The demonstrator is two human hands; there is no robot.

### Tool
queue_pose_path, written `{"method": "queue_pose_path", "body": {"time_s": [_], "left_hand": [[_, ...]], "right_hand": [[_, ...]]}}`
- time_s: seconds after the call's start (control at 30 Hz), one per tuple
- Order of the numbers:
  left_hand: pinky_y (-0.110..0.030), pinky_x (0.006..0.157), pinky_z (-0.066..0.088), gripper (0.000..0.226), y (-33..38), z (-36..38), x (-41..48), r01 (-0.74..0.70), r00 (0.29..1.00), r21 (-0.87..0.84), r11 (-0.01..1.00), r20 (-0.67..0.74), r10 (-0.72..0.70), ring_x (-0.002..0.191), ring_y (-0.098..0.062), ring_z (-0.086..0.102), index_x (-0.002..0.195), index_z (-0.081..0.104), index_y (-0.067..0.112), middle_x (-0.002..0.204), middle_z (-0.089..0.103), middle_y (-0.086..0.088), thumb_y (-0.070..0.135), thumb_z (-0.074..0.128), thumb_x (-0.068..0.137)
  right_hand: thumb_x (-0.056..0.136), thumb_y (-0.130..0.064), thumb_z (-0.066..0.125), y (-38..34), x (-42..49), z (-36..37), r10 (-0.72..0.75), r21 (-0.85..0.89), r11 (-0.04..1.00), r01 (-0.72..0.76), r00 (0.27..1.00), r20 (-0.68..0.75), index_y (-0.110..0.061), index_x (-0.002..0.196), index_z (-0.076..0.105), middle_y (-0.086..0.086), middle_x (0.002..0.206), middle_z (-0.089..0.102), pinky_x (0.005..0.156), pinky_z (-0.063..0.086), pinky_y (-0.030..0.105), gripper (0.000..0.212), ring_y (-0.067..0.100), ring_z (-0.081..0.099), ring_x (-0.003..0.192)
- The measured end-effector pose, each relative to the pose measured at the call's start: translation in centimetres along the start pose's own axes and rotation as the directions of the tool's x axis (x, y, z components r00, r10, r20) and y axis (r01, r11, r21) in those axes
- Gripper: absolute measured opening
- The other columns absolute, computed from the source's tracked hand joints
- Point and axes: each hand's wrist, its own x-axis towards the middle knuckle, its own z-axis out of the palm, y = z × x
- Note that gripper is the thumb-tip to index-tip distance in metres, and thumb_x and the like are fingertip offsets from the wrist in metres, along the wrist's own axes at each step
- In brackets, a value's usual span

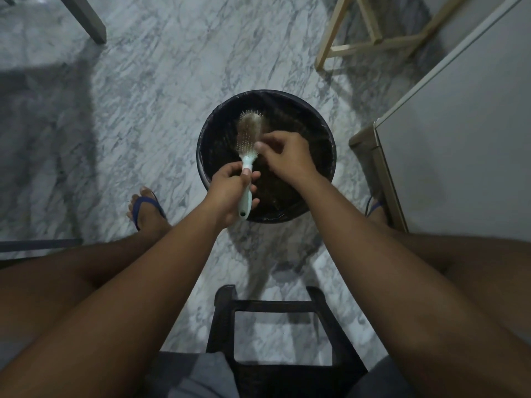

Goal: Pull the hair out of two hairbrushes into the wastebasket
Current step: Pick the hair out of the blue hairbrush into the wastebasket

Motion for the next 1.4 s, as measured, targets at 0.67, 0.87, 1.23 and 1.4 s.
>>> {"method": "queue_pose_path", "body": {"time_s": [0.67,0.87,1.23,1.4], "left_hand": [[-0.036,0.067,0.057,0.026,-0.4,-0.7,0.5,-0.004,0.998,-0.074,0.997,-0.057,-0.001,0.076,-0.011,0.059,0.13,0.051,0.019,0.108,0.069,0.002,0.018,0.05,0.104],[-0.036,0.067,0.057,0.026,0.1,-0.4,-0.1,-0.07,0.996,0.085,0.994,0.067,0.065,0.074,-0.012,0.06,0.127,0.056,0.024,0.107,0.074,0.002,0.018,0.056,0.102],[-0.036,0.065,0.053,0.021,-0.7,-0.6,-0.1,0.013,0.999,-0.059,0.998,0.05,-0.01,0.072,-0.014,0.057,0.125,0.053,0.018,0.108,0.066,-0.005,0.015,0.049,0.104],[-0.033,0.061,0.056,0.028,-0.3,-1.0,0.1,0.021,1.0,-0.101,0.995,0.018,-0.019,0.071,-0.012,0.058,0.133,0.051,0.016,0.109,0.068,-0.003,0.016,0.049,0.104]], "right_hand": [[0.098,-0.023,0.053,1.1,-0.1,-2.8,0.307,-0.255,0.93,-0.264,0.94,0.146,-0.007,0.148,0.04,0.016,0.146,0.049,0.11,0.04,0.036,0.054,0.032,0.048,0.133],[0.093,-0.041,0.064,-0.6,1.7,-1.9,0.12,0.276,0.957,-0.092,0.989,-0.086,-0.022,0.139,0.056,-0.01,0.101,0.07,0.08,0.062,0.03,0.051,0.01,0.069,0.098],[0.094,-0.025,0.065,-1.2,3.1,-4.8,-0.061,0.131,0.98,0.148,0.858,-0.51,-0.011,0.089,0.077,-0.005,0.079,0.073,0.074,0.055,0.018,0.019,0.005,0.068,0.076],[0.096,-0.02,0.062,0.3,1.7,-5.0,-0.031,0.084,0.992,0.099,0.811,-0.584,-0.006,0.087,0.074,-0.002,0.08,0.07,0.069,0.05,0.012,0.02,0.0,0.061,0.071]]}}
